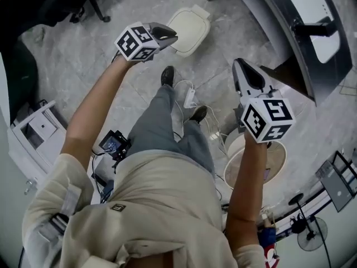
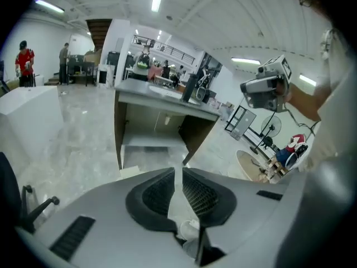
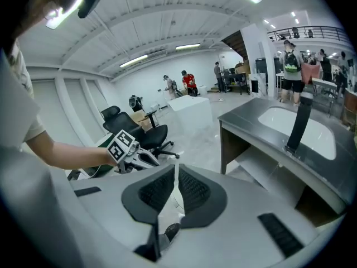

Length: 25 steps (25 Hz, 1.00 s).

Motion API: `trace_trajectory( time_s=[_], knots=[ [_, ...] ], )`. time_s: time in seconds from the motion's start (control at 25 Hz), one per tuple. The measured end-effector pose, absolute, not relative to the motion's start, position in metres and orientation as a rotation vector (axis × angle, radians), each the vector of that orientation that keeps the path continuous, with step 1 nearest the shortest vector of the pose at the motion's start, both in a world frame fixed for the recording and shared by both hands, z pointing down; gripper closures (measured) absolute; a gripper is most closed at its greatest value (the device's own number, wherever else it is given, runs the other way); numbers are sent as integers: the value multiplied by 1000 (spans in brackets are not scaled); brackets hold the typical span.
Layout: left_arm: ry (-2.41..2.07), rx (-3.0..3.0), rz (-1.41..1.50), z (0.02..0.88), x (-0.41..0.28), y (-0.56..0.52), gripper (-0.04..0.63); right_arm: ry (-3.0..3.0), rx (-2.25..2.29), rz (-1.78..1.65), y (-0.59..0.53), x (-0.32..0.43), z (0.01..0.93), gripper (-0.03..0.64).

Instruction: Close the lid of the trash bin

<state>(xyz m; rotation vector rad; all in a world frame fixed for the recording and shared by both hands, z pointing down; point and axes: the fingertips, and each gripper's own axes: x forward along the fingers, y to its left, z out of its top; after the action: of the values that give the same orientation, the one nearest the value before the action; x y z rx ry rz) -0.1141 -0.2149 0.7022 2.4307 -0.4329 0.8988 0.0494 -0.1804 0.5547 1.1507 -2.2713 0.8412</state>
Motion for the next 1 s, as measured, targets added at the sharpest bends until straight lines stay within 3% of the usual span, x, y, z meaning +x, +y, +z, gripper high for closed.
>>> trace_trajectory(
  time_s=[0.52,1.0],
  knots=[
    [-513,2797,573,437,-90,-142,551,-2463,1093,571,-113,47,409,592],
    [-690,3072,368,261,-90,-53,551,-2662,1185,243,-55,55,270,594]
  ],
)
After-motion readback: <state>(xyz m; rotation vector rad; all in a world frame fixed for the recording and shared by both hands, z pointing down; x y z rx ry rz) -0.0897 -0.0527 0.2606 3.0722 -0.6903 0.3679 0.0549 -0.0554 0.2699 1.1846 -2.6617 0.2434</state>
